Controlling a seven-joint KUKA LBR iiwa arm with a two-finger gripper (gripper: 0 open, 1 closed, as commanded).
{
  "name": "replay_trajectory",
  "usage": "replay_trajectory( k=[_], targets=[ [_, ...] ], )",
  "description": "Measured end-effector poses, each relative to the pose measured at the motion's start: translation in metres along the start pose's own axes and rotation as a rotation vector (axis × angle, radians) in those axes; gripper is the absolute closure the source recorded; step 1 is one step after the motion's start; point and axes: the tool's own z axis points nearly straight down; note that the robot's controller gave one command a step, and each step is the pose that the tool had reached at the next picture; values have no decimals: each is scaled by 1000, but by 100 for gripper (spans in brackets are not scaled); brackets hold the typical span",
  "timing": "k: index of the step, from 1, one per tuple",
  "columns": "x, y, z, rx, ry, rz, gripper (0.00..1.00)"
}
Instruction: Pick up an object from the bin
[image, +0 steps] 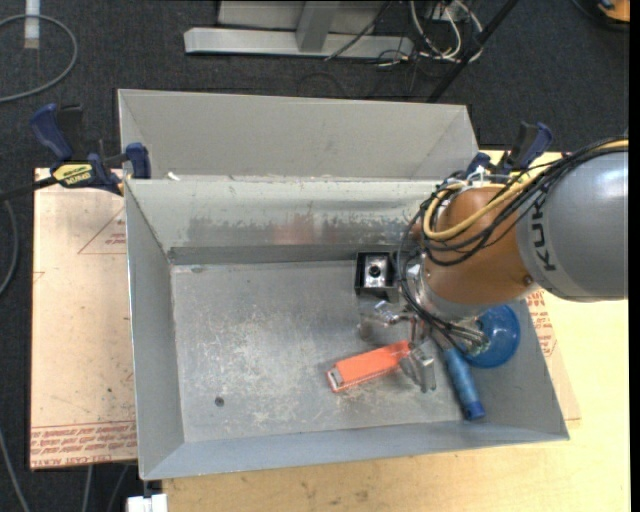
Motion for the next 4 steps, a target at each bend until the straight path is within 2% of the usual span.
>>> replay_trajectory(
  k=[1, 2, 3, 4],
  targets=[
    [0, 0, 0, 0, 0, 0, 0],
    [-1, 0, -14, -4, 7, -79, 0],
    [-14, 29, -26, -2, -1, -445, 100],
    [-14, 29, -26, -2, -1, -445, 100]
  ],
)
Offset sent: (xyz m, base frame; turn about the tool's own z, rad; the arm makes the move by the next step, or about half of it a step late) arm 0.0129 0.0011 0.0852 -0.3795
